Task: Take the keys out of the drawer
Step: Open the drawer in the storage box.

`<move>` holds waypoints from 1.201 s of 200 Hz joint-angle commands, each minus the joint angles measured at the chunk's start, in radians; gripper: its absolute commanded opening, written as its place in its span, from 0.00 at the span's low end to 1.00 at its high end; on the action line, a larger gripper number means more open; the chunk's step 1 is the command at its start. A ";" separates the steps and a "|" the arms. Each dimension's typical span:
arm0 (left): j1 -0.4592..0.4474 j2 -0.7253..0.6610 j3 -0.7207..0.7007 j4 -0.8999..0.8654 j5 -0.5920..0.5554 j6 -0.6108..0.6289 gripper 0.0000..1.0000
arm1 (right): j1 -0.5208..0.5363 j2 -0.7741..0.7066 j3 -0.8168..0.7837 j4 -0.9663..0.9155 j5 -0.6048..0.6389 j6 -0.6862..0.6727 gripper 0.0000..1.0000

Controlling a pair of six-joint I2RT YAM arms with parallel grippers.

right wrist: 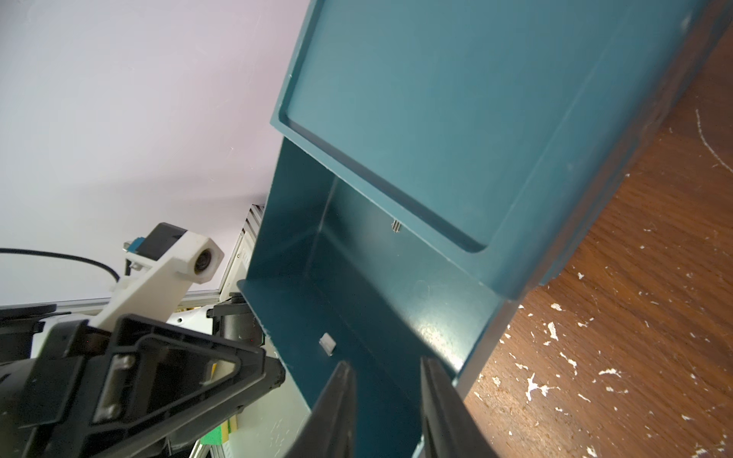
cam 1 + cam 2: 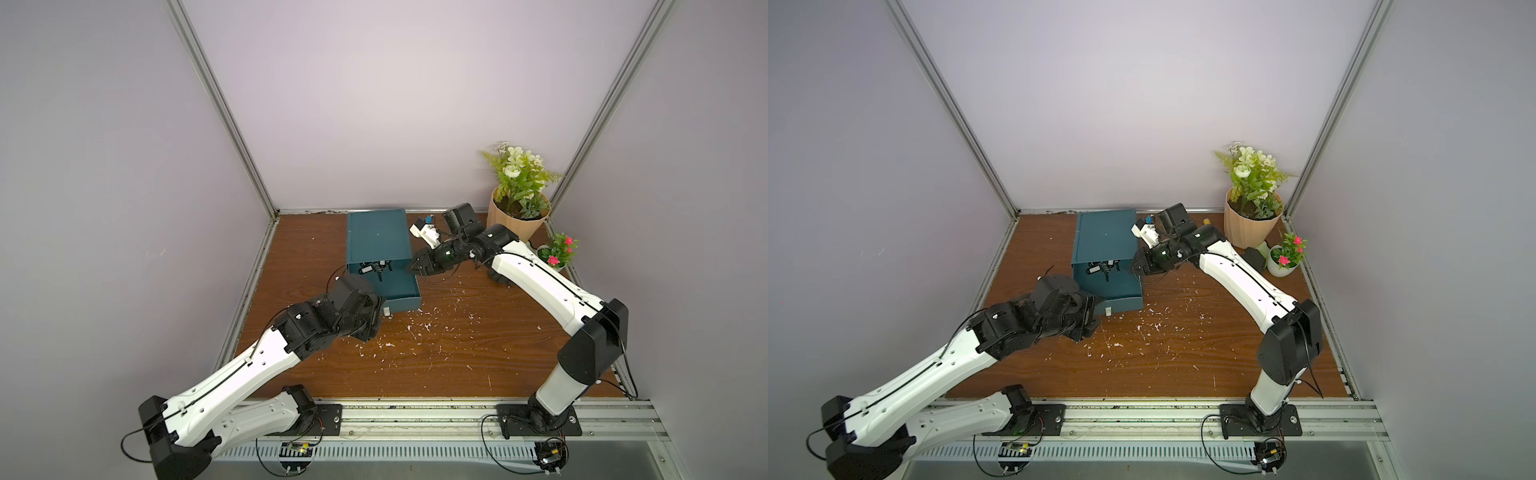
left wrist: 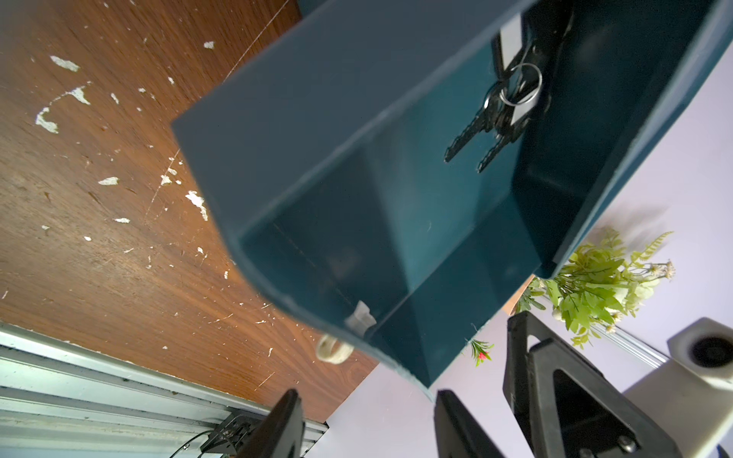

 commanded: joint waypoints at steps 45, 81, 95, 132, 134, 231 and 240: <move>-0.009 -0.004 -0.034 -0.096 -0.017 -0.040 0.57 | 0.005 -0.037 0.041 -0.028 0.014 -0.034 0.34; -0.010 -0.024 -0.060 -0.101 -0.017 -0.050 0.57 | 0.004 -0.034 0.046 -0.031 0.011 -0.041 0.34; -0.010 -0.026 -0.056 -0.102 -0.009 -0.043 0.57 | 0.004 -0.033 0.048 -0.034 0.011 -0.042 0.34; -0.009 -0.027 -0.044 -0.120 0.020 -0.026 0.56 | 0.004 -0.032 0.050 -0.031 0.008 -0.038 0.34; -0.010 -0.027 -0.044 -0.120 0.021 -0.026 0.56 | 0.005 -0.033 0.051 -0.031 0.008 -0.038 0.34; -0.028 -0.022 0.000 -0.143 0.058 -0.009 0.55 | 0.007 -0.042 0.035 -0.032 0.019 -0.035 0.34; -0.028 -0.029 -0.001 -0.150 0.059 -0.013 0.55 | 0.007 -0.041 0.035 -0.031 0.019 -0.035 0.34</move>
